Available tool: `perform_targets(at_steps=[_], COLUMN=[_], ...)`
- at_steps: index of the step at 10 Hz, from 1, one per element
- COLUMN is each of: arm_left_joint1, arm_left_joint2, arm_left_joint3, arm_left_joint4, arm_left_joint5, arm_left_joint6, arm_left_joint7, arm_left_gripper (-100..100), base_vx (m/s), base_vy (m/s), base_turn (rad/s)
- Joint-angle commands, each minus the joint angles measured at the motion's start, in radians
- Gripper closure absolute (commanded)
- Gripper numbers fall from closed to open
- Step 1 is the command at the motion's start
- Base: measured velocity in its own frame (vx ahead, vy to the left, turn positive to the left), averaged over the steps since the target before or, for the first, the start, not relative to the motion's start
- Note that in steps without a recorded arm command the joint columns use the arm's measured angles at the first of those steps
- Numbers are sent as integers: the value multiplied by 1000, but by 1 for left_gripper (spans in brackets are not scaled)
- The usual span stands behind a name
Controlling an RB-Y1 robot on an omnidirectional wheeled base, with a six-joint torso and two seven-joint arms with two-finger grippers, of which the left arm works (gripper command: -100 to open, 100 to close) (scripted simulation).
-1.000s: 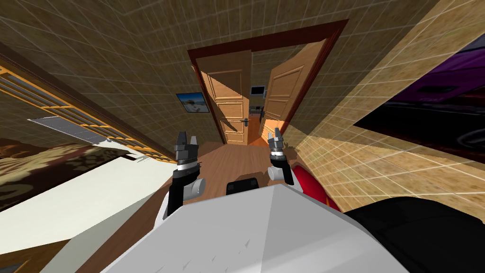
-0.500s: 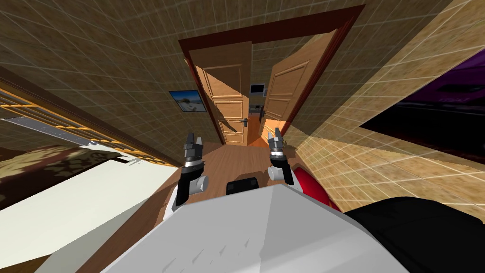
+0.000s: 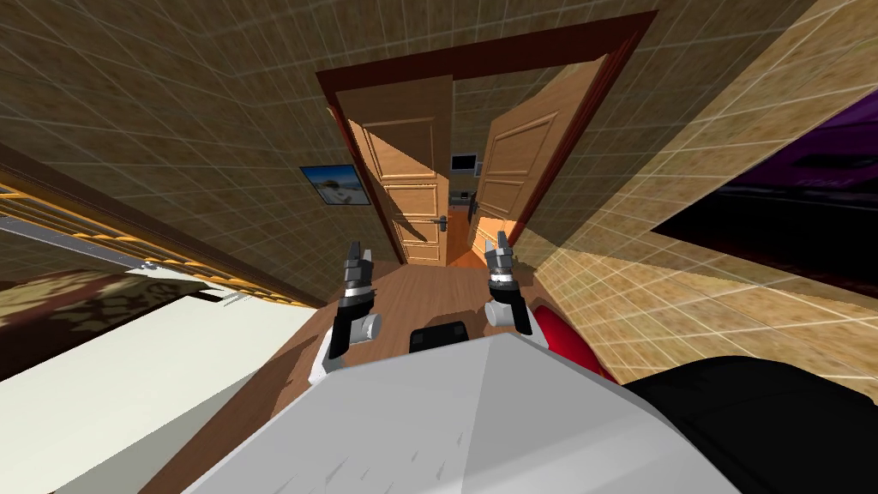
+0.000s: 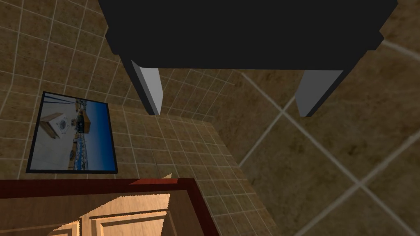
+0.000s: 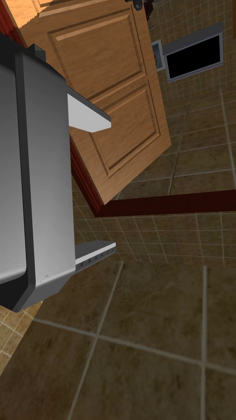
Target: Push the door open
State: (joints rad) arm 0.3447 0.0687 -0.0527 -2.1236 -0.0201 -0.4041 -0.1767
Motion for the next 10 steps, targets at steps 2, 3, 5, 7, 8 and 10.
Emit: perform_targets(at_steps=[2, 3, 5, 7, 8, 10], arm_left_joint1=[-38, -52, -81, -97, -113, -145], arm_left_joint2=[3, 5, 8, 9, 10, 12], arm_left_joint3=[-3, -4, -6, -7, -8, -10], arm_left_joint4=[69, 94, 147, 175, 203, 259], arm_left_joint5=[17, 23, 37, 45, 52, 67], arm_left_joint6=[-3, -3, -3, -3, -3, -4], arm_left_joint7=[-6, -8, -12, -14, -16, -20], arm_left_gripper=[-100, -100, -100, -100, -100, -100], base_vx=[97, 114, 94, 84, 56, 92], base_vy=[-21, -40, -30, -20, -14, -21], base_turn=[-28, -30, -33, -19, -23, -37])
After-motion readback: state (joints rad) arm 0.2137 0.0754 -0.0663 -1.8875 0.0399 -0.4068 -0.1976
